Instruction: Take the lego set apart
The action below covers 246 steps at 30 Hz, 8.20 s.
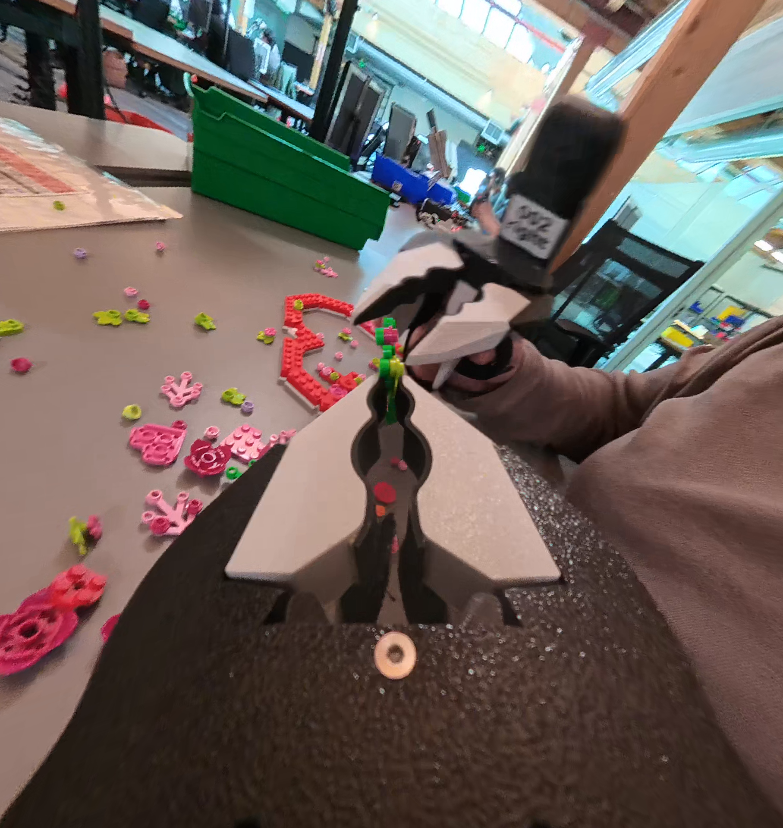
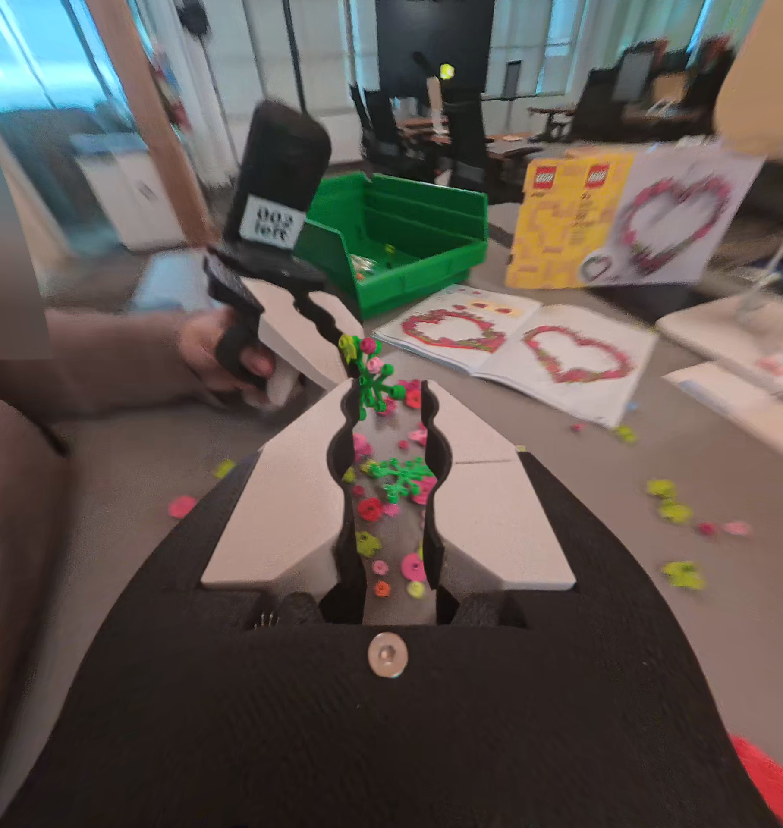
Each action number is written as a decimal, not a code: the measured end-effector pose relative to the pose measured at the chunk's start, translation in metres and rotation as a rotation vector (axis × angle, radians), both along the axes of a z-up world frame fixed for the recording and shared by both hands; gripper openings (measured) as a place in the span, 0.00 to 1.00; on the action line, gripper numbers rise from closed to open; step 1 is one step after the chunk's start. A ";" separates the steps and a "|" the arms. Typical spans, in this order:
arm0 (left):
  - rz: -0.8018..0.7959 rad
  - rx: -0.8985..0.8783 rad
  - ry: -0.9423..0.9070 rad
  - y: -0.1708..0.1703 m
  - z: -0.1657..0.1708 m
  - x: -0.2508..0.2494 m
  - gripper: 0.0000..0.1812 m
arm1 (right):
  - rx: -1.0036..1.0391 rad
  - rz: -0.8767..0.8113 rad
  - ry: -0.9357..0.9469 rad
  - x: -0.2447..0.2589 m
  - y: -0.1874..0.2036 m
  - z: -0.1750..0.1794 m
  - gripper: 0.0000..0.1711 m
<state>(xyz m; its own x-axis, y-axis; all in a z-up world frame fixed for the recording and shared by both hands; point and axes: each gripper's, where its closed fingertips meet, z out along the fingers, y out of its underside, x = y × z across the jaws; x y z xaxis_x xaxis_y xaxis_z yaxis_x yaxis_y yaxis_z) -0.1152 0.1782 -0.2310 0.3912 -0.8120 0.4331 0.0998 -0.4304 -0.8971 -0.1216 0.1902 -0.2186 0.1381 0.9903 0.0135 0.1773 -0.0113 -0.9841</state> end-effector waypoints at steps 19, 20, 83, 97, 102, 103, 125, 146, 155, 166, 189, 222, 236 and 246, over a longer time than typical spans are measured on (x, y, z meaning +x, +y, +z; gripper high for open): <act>0.197 -0.046 0.280 0.021 -0.038 -0.016 0.00 | 1.018 -0.225 -0.300 -0.002 -0.008 0.002 0.02; 0.224 -0.061 0.300 0.026 -0.044 -0.025 0.00 | 1.068 -0.244 -0.285 -0.001 -0.010 0.010 0.02; 0.073 0.071 0.222 0.009 -0.022 -0.006 0.01 | 0.170 -0.041 -0.306 0.001 0.005 -0.047 0.14; 0.066 0.066 0.283 0.007 -0.031 -0.004 0.01 | 0.333 -0.067 -0.365 -0.003 0.001 -0.042 0.03; 0.072 0.276 0.499 0.003 -0.033 0.001 0.01 | -0.092 0.061 -0.247 0.001 -0.004 -0.046 0.03; 0.076 0.308 0.535 0.002 -0.034 0.001 0.01 | -0.167 0.074 -0.223 0.002 -0.004 -0.048 0.03; 0.034 0.585 0.736 -0.009 -0.034 0.009 0.01 | -0.569 0.206 -0.164 0.009 -0.015 -0.046 0.04; 0.199 0.191 0.464 0.023 -0.033 -0.029 0.01 | 0.142 -0.048 -0.506 0.017 0.012 -0.073 0.39; 0.093 0.170 0.251 0.008 -0.007 -0.018 0.01 | 0.361 -0.173 -0.473 0.018 0.029 -0.060 0.55; 0.024 0.052 0.322 0.004 -0.034 -0.008 0.01 | 0.529 -0.172 -0.474 0.008 0.018 -0.056 0.55; 1.169 -0.120 0.884 0.049 0.048 -0.340 0.71 | 0.395 -0.373 -0.173 0.111 0.029 0.033 0.50; 0.491 0.247 0.248 0.033 0.018 -0.062 0.43 | -0.229 -0.481 -0.533 0.331 0.126 -0.103 0.17; 0.468 0.256 0.272 0.031 0.013 -0.056 0.43 | -0.354 -0.528 -0.541 0.295 0.192 -0.106 0.17; 0.292 0.302 0.297 0.018 0.018 0.000 0.24 | 0.164 -0.291 -0.572 0.192 0.141 -0.045 0.02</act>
<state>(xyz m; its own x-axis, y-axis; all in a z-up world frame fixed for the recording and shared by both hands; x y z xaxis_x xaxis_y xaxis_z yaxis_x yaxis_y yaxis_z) -0.1156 0.1966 -0.2129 0.6906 -0.7225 0.0325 -0.1005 -0.1404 -0.9850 0.0701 0.3313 -0.2640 0.3264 0.8924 0.3117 0.6847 0.0041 -0.7289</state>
